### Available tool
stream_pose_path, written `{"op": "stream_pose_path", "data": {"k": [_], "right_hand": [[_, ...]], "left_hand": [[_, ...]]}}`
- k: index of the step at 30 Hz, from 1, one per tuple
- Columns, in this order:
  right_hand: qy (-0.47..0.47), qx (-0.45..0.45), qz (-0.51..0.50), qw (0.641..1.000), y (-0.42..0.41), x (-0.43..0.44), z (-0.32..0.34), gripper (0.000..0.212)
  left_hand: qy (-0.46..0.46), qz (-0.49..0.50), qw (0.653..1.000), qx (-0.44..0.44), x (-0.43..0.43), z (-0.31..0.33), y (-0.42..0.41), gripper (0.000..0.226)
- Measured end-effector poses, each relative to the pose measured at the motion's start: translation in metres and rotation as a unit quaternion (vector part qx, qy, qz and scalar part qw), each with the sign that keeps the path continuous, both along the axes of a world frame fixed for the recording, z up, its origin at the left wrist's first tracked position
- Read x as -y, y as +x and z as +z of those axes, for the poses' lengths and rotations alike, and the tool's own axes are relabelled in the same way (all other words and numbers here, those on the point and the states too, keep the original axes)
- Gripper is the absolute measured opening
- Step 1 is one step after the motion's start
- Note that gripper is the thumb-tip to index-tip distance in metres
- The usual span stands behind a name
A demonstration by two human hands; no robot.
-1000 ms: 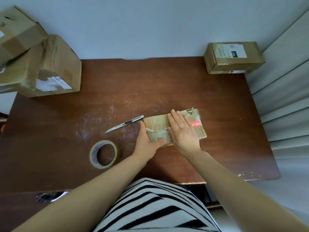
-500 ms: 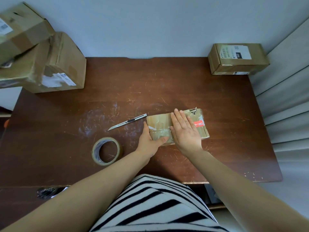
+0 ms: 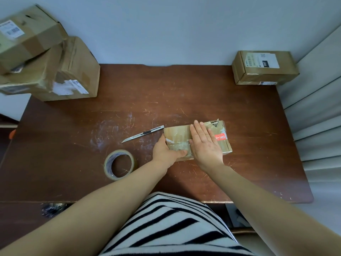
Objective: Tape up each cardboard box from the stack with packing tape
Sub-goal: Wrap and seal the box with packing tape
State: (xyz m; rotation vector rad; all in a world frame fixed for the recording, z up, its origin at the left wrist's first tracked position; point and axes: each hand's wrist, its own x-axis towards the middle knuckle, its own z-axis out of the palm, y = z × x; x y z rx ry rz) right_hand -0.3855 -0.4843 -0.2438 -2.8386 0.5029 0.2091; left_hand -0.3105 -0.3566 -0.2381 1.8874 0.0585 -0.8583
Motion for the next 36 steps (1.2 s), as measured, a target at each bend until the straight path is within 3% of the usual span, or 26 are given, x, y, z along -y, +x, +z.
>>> {"op": "stream_pose_path", "data": {"k": [7, 11, 19, 21, 23, 25, 27, 29, 32, 36], "right_hand": [[0.0, 0.011, 0.013, 1.0, -0.001, 0.001, -0.003, 0.072], [-0.005, 0.002, 0.008, 1.0, -0.001, 0.0, 0.0, 0.055], [0.021, 0.02, 0.009, 1.0, 0.0, 0.0, -0.001, 0.054], [0.076, 0.062, -0.006, 0.995, 0.0, 0.002, 0.004, 0.049], [0.125, 0.168, -0.053, 0.977, -0.001, 0.009, 0.013, 0.043], [0.111, 0.241, -0.113, 0.958, -0.001, 0.024, 0.025, 0.048], [0.125, 0.236, -0.178, 0.947, 0.002, 0.044, 0.032, 0.049], [0.176, 0.202, -0.237, 0.934, 0.008, 0.064, 0.036, 0.046], [0.225, 0.162, -0.267, 0.923, 0.011, 0.082, 0.035, 0.043], [0.244, 0.124, -0.236, 0.932, 0.009, 0.086, 0.031, 0.032]], "left_hand": [[-0.014, -0.02, 0.998, -0.058, -0.006, 0.006, 0.011, 0.06], [-0.011, -0.034, 0.998, -0.044, -0.008, 0.007, 0.012, 0.056], [-0.011, -0.048, 0.998, -0.05, -0.007, -0.002, 0.016, 0.062], [0.003, -0.055, 0.997, -0.047, -0.007, -0.004, 0.016, 0.076], [0.016, -0.042, 0.998, -0.045, -0.004, 0.0, 0.017, 0.096], [0.035, -0.056, 0.998, 0.021, 0.002, 0.01, 0.016, 0.105], [0.089, -0.122, 0.974, 0.167, 0.009, 0.022, 0.013, 0.104], [0.109, -0.206, 0.925, 0.301, 0.017, 0.031, 0.009, 0.101], [0.116, -0.335, 0.871, 0.34, 0.035, 0.033, 0.006, 0.108], [0.155, -0.466, 0.797, 0.351, 0.055, 0.03, 0.005, 0.127]]}}
